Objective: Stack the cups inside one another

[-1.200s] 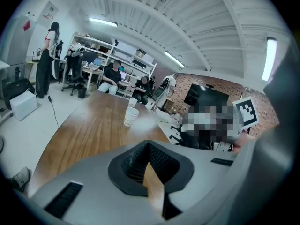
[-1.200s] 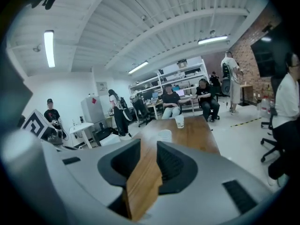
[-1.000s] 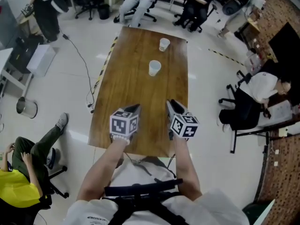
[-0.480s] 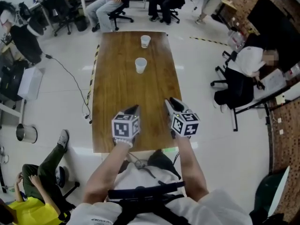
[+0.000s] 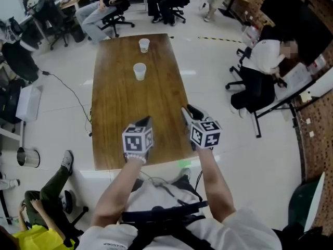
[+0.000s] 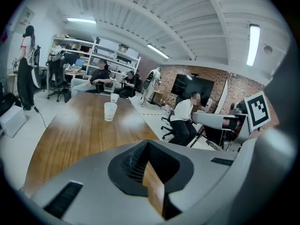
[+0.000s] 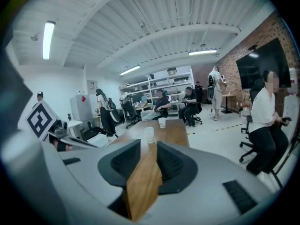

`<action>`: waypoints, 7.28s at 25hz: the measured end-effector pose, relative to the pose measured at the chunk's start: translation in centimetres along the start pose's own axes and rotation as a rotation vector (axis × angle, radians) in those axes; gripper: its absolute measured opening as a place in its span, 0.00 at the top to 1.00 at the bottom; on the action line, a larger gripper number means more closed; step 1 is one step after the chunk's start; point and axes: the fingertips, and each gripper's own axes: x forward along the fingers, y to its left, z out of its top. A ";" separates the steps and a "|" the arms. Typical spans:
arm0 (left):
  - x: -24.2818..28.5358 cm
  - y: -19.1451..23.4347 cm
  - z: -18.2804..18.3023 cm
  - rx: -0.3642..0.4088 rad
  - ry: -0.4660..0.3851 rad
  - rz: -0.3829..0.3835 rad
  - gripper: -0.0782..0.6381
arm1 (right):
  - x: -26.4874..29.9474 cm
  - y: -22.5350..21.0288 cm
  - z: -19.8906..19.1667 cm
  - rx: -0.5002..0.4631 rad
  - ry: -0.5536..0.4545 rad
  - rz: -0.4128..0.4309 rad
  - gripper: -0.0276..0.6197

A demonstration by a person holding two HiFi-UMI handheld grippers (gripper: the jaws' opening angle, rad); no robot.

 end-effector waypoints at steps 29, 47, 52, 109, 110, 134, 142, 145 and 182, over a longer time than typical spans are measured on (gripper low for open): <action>6.5 -7.4 1.4 -0.196 -0.092 0.307 0.90 | 3.9 -11.3 4.4 -0.192 0.077 0.351 0.73; 13.0 -0.5 5.5 -0.274 -0.034 0.319 0.90 | 20.7 -12.8 10.8 -0.367 0.168 0.341 0.69; 15.6 1.8 7.7 -0.301 -0.019 0.380 0.89 | 28.5 -13.9 13.8 -0.447 0.193 0.404 0.69; 19.6 13.4 8.4 -0.538 0.001 0.461 0.89 | 58.6 -5.3 7.3 -0.931 0.454 0.465 0.90; 19.6 13.3 8.3 -0.542 0.001 0.458 0.89 | 58.5 -5.3 7.2 -0.929 0.458 0.466 0.90; 16.2 10.4 9.7 -0.518 -0.082 0.497 0.89 | 44.0 -0.6 12.3 -0.925 0.313 0.620 0.91; 15.3 9.0 8.0 -0.543 -0.078 0.500 0.89 | 38.7 2.8 13.5 -0.949 0.241 0.706 0.91; 14.4 9.1 7.4 -0.546 -0.083 0.509 0.89 | 37.2 4.5 13.3 -0.970 0.223 0.736 0.91; 11.8 10.4 5.6 -0.588 -0.093 0.547 0.89 | 35.4 7.3 2.3 -1.119 0.404 0.879 0.91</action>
